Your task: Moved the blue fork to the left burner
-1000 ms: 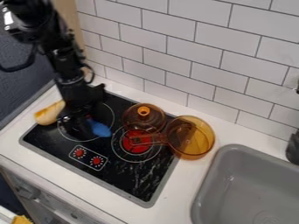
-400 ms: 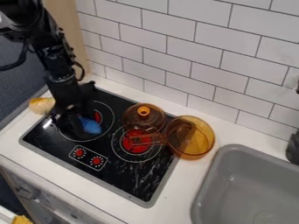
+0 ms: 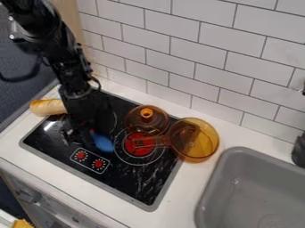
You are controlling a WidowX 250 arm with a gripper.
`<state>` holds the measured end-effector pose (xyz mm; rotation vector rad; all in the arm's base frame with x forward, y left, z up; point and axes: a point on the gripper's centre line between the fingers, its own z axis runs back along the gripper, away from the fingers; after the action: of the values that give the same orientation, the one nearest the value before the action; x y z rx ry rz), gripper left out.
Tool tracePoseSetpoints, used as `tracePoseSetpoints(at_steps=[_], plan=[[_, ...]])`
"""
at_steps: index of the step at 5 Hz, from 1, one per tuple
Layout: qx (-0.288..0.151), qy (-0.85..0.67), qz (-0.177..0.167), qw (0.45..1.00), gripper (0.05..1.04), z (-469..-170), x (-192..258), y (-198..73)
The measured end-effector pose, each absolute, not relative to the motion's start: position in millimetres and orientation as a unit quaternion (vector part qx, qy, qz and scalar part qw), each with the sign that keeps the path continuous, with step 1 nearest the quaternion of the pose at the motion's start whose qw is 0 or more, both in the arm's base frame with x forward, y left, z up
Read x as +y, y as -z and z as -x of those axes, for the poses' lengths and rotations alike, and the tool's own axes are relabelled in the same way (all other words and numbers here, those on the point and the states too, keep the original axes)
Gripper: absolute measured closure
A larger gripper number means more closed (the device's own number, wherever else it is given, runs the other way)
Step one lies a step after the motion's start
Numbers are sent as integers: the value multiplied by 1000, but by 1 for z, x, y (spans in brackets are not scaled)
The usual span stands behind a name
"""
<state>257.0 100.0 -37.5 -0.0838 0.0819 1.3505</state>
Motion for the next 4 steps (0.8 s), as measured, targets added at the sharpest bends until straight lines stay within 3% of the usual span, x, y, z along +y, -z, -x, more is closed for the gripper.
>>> tracePoseSetpoints(at_steps=[1,2,3,4], plan=[[12,-605,42,795,276,-264,99,40],[9,-598,45,800,75,-264,92,41],[11,-593,48,804,78,-264,87,42],[-27,-567,44,822,83,-274,89,18]])
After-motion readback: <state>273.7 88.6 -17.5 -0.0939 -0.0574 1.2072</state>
